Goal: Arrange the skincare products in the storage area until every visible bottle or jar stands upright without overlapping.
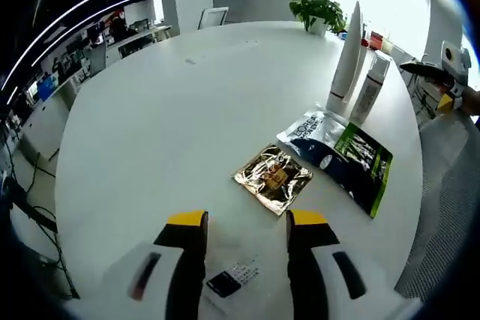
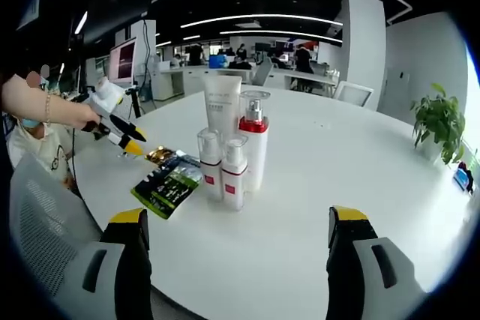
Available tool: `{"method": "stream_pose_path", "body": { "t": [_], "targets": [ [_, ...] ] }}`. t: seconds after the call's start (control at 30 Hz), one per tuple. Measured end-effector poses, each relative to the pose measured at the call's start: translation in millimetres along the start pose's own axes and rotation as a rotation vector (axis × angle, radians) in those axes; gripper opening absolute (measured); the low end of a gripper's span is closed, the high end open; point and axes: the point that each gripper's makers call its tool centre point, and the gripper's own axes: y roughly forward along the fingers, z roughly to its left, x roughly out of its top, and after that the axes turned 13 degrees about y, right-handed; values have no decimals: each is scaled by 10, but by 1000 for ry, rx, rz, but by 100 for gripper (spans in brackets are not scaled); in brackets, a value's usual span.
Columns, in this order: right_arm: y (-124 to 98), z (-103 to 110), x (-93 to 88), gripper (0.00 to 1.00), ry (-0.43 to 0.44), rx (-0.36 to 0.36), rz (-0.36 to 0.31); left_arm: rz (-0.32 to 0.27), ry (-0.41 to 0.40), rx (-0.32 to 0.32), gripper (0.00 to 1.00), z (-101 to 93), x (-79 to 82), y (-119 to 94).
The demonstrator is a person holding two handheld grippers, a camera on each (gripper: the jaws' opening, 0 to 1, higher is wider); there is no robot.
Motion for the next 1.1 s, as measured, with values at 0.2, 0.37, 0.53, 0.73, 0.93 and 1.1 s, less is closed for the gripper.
{"method": "stream_pose_path", "body": {
  "t": [0.2, 0.37, 0.53, 0.73, 0.93, 1.1],
  "targets": [
    [-5, 15, -1, 99, -1, 5, 1, 26, -16, 7, 37, 57, -186, -126],
    [-3, 14, -3, 99, -3, 8, 1, 38, -23, 6, 37, 4, -266, -171],
    [-1, 16, -6, 99, -3, 10, 3, 63, -18, -6, 36, -42, -369, -168],
    [0, 19, -7, 98, -6, 9, 3, 58, -9, 7, 38, 8, -378, -160],
    [-6, 19, 3, 98, -4, 7, 0, 55, -11, 15, 37, -106, -334, -158],
    [-7, 18, 8, 98, -3, 9, -3, 50, -18, -13, 26, -285, -303, -148]
  ]
}}
